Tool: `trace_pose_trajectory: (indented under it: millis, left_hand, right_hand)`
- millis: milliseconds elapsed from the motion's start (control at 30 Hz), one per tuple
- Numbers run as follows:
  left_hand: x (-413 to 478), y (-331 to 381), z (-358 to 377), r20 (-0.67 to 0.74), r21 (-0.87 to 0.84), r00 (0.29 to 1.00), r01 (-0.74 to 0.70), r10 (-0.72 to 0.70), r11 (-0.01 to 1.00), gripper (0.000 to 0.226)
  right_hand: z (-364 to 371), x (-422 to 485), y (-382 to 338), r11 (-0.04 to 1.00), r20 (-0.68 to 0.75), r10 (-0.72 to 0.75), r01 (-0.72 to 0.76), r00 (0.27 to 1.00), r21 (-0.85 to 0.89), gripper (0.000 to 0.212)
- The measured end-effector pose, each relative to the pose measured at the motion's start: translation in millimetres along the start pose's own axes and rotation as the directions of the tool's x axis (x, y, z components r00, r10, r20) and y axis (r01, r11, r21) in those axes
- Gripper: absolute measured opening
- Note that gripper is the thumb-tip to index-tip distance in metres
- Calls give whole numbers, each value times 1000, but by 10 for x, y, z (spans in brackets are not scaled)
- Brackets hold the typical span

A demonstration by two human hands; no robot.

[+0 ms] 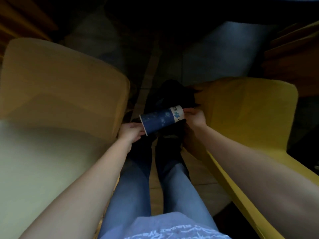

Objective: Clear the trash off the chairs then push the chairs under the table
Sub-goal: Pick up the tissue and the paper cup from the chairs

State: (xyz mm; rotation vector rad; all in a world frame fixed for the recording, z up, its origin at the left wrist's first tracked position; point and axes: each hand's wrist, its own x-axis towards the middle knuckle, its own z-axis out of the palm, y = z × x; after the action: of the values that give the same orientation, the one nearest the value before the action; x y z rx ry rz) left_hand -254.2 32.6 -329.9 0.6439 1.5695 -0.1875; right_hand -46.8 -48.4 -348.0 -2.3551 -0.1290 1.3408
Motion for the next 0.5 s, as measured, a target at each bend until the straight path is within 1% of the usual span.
trace_pose_trajectory:
  millis: [100, 200, 333, 433, 500]
  left_hand:
    - [-48, 18, 205, 108, 32, 993, 52, -55, 998, 25]
    - [-53, 34, 376, 113, 124, 992, 46, -60, 991, 35]
    - [-53, 42, 532, 133, 292, 991, -41, 2, 956, 42]
    - [-68, 26, 583, 160, 351, 986, -102, 48, 931, 59]
    - [-96, 13, 616, 173, 444, 978, -181, 114, 878, 65]
  right_hand:
    - [-118, 34, 55, 1000, 8, 9, -9, 1000, 29, 38]
    - [-156, 23, 122, 997, 27, -7, 5, 1000, 74, 46]
    - [-189, -41, 244, 994, 40, -78, 75, 996, 76, 50]
    - [-225, -89, 335, 993, 62, -118, 118, 991, 14, 50]
    - [-260, -127, 401, 988, 72, -150, 153, 986, -34, 52]
